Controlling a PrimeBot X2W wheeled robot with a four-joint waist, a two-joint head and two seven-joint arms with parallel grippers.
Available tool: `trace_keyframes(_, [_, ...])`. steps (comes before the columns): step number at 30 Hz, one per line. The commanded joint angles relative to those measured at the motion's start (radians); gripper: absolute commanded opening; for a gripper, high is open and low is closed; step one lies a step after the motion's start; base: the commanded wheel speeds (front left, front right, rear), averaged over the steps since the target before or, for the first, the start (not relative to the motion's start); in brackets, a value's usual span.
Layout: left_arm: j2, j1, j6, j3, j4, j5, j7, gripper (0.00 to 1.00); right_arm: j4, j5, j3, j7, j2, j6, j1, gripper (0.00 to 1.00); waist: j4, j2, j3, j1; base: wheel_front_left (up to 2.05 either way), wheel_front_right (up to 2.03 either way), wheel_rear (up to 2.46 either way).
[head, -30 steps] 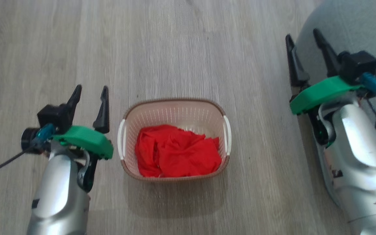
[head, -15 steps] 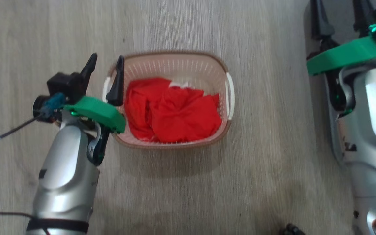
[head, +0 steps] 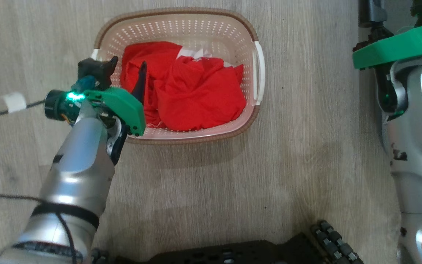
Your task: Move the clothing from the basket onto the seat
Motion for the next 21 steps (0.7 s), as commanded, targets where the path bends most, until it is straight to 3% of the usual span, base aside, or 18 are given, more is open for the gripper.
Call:
trace_keyframes(1, [0.019, -0.013, 0.01, 0.004, 0.009, 0.005, -0.01, 1.0, -0.037, -0.006, 0.015, -0.009, 0.008, 0.0, -0.008, 1.0, -0.009, 0.0, 0.012, -0.0002, 0.0, 0.0, 0.0])
trace_keyframes(7, [0.019, -0.125, 0.037, -0.122, 0.175, 0.013, 0.021, 1.0, -0.036, -0.002, 0.023, -0.009, 0.026, 0.0, -0.012, 1.0, -0.029, 0.0, 0.044, -0.0002, 0.0, 0.0, 0.0])
trace_keyframes(21, [0.019, -0.264, 0.089, -0.387, 0.268, 0.082, 0.147, 1.0, -0.065, -0.001, 0.015, -0.009, 0.054, 0.0, -0.026, 1.0, -0.074, 0.0, 0.144, -0.0002, 0.0, 0.0, 0.0])
